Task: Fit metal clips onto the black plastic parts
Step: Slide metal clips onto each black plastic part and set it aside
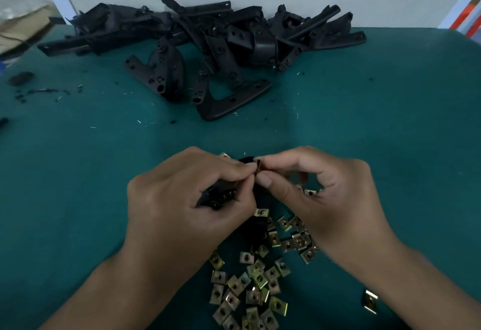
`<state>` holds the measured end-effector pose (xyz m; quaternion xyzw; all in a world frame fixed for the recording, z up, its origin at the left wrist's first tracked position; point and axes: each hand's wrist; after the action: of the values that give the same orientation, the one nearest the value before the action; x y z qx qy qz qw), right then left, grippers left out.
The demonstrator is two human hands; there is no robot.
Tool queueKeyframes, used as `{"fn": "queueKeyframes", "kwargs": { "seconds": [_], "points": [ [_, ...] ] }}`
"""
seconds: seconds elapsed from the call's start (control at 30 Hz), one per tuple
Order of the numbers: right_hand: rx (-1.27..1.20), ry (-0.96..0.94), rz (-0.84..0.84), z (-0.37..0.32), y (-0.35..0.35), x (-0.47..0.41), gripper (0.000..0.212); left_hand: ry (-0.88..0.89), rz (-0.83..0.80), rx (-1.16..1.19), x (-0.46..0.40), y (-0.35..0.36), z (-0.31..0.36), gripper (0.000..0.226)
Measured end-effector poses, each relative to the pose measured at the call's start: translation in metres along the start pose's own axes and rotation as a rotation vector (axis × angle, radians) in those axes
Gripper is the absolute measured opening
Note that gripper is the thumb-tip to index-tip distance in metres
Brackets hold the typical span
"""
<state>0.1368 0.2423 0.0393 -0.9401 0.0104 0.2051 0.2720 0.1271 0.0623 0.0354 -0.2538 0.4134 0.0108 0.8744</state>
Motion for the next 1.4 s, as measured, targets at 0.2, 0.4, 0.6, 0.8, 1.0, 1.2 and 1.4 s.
{"fn": "queueKeyframes", "kwargs": {
  "seconds": [0.2, 0.4, 0.6, 0.8, 1.0, 1.2, 1.4],
  "points": [
    [0.042, 0.014, 0.047, -0.001, 0.008, 0.004, 0.014, 0.176, 0.018, -0.188, -0.001, 0.007, -0.008, 0.018],
    [0.103, 0.086, -0.032, 0.001, 0.010, 0.004, 0.014, 0.198, 0.001, -0.210, 0.001, 0.012, -0.013, 0.023],
    [0.087, 0.130, -0.128, 0.007, 0.009, 0.000, 0.014, 0.130, -0.034, -0.218, -0.002, 0.016, -0.016, 0.017],
    [0.000, 0.226, -0.135, 0.009, 0.012, 0.000, 0.010, 0.075, -0.061, -0.204, 0.001, 0.020, -0.012, 0.008],
    [-0.252, 0.423, -0.233, 0.006, 0.013, 0.002, 0.008, 0.094, -0.062, -0.241, 0.001, 0.021, -0.009, 0.014],
    [-0.336, 0.449, -0.248, 0.005, 0.013, 0.002, 0.006, 0.103, -0.071, -0.206, 0.001, 0.021, -0.009, 0.018],
    [-0.366, 0.473, -0.246, 0.003, 0.012, 0.004, 0.016, 0.077, -0.060, -0.193, 0.002, 0.023, -0.006, 0.015]
  ]
}}
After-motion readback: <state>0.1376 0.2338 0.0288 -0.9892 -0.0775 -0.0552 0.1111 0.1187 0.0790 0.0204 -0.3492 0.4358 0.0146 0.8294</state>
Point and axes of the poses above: each hand's wrist, its own x-axis away from the middle knuckle, its own y-axis out of the palm, z = x × y, and after that the axes turned 5 degrees about x, right-handed
